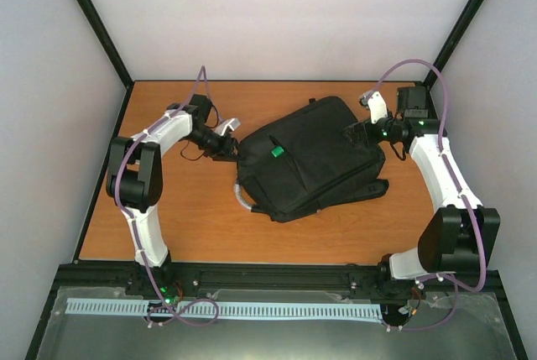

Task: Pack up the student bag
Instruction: Place the stationery in the student bag.

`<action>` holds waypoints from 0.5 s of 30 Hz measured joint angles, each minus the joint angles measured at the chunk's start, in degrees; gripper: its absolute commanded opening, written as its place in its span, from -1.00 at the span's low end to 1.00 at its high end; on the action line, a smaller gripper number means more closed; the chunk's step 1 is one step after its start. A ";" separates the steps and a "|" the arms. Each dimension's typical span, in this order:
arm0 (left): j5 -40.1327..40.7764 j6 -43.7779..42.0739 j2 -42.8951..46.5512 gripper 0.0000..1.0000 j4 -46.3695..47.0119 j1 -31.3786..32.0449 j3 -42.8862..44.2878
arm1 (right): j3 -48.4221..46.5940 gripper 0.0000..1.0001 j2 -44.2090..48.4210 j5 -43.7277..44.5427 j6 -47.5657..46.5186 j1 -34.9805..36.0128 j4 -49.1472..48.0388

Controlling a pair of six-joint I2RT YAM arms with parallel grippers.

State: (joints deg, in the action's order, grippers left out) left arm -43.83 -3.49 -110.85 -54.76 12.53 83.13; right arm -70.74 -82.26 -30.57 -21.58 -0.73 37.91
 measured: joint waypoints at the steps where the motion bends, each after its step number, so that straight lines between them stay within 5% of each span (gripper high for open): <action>1: -0.50 -0.11 -0.28 -0.40 0.00 -0.07 -0.07 | 0.22 0.96 0.22 -0.17 0.09 0.00 -0.07; 5: -1.92 -0.76 -0.63 -0.77 -0.26 -0.04 -0.15 | 0.63 0.93 0.70 -0.92 0.74 0.00 -0.42; 7: -2.29 -1.20 -0.63 -0.78 -0.44 -0.04 -0.15 | 0.72 0.92 0.68 -1.46 1.16 0.00 -0.44; 12: -1.57 -1.44 -0.63 -0.07 -0.48 0.02 -0.28 | 0.74 0.92 0.39 -2.51 2.19 0.13 -0.94; 15: 1.01 -0.63 -0.61 -0.02 -0.22 0.13 -1.05 | 0.72 0.91 0.24 -2.86 2.54 0.48 -1.18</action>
State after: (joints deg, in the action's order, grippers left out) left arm -42.83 -4.12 -111.46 -54.98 12.67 82.08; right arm -70.02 -82.02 -33.43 -19.05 -0.25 36.73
